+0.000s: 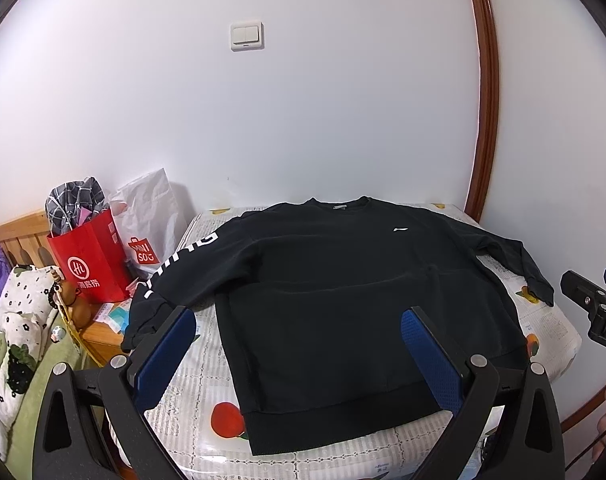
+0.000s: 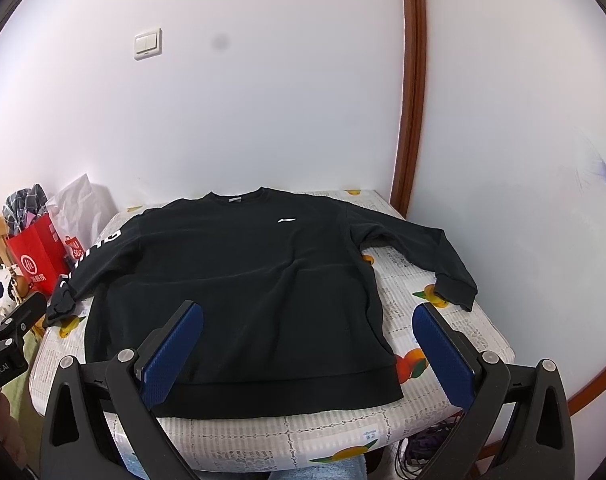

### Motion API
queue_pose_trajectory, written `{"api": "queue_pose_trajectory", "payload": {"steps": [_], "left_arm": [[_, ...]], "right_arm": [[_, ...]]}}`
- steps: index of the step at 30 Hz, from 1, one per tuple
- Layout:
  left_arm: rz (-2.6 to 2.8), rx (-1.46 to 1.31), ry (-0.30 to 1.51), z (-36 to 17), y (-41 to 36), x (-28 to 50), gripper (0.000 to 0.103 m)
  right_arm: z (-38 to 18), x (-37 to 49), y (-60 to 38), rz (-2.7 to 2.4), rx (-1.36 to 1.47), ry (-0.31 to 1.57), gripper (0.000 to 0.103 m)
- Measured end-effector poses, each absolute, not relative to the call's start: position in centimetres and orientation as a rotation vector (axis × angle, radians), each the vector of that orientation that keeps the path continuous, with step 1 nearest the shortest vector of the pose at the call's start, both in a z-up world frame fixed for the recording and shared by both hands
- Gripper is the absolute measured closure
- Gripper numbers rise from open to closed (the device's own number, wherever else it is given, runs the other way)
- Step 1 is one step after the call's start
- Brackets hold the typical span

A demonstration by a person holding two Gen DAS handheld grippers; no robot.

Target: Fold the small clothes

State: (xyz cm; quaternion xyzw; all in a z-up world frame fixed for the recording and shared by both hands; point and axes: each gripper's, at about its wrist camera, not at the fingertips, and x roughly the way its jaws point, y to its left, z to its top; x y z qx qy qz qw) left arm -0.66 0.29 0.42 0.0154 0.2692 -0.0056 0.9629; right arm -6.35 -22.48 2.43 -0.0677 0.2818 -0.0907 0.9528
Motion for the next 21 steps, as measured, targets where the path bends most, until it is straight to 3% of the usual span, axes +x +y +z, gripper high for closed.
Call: {"api": "queue_pose_trajectory", "payload": {"steps": [21], "left_arm": [[-0.010, 0.033, 0.547, 0.63, 0.18, -0.86, 0.000]], "right_arm": [[2.45, -6.59, -23.04, -0.189, -0.124, 0.568, 0.000]]}}
